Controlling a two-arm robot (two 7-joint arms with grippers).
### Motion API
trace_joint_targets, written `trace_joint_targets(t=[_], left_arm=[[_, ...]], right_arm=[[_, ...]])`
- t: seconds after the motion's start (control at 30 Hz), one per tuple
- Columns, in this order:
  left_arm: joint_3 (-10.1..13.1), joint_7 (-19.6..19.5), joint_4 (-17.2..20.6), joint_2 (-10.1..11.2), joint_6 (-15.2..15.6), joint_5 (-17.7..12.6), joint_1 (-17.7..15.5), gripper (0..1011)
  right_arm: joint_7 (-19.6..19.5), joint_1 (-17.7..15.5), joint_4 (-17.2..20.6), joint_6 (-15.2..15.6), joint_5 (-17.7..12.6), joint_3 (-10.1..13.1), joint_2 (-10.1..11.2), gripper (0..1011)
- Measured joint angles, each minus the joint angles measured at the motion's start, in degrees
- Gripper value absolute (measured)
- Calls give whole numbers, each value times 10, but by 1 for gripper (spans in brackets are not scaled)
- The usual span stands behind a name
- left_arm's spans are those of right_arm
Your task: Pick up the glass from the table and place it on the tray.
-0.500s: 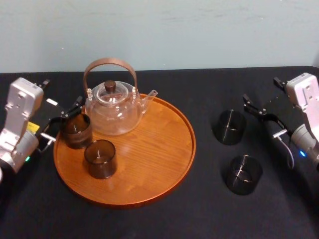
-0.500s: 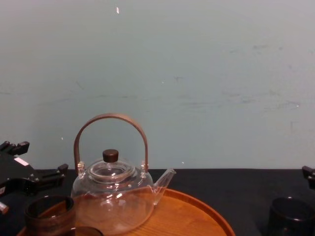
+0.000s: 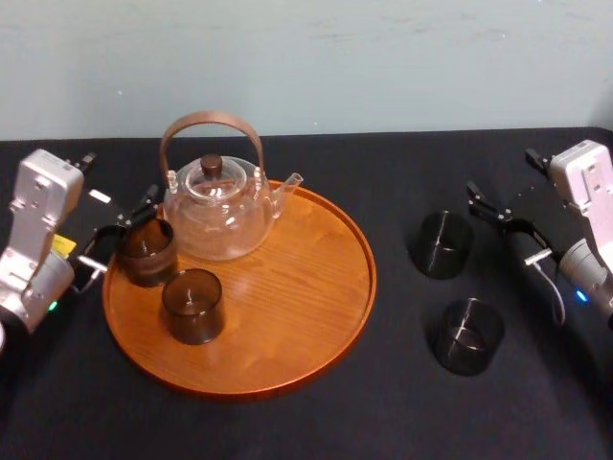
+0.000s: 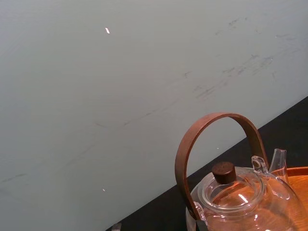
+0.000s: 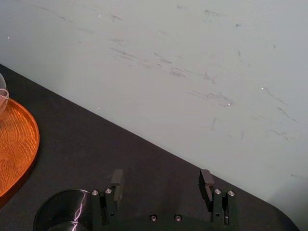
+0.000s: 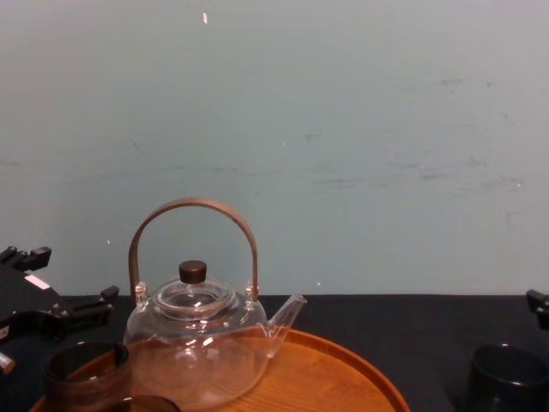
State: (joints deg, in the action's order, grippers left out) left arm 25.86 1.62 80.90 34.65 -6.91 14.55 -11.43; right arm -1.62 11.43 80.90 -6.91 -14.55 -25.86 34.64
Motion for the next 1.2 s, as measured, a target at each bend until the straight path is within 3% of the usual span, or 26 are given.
trace_joint_targets(t=[0.83, 1.0, 1.2], left_arm=[[0, 0, 0, 0, 0, 0, 0, 1001], [0, 0, 0, 0, 0, 0, 0, 1001], [0, 0, 0, 0, 0, 0, 0, 1001]], right_arm=[[0, 0, 0, 0, 0, 0, 0, 1002], [12, -2, 0, -2, -1, 10, -4, 1002], [36, -10, 14, 10, -28, 31, -6, 1002]])
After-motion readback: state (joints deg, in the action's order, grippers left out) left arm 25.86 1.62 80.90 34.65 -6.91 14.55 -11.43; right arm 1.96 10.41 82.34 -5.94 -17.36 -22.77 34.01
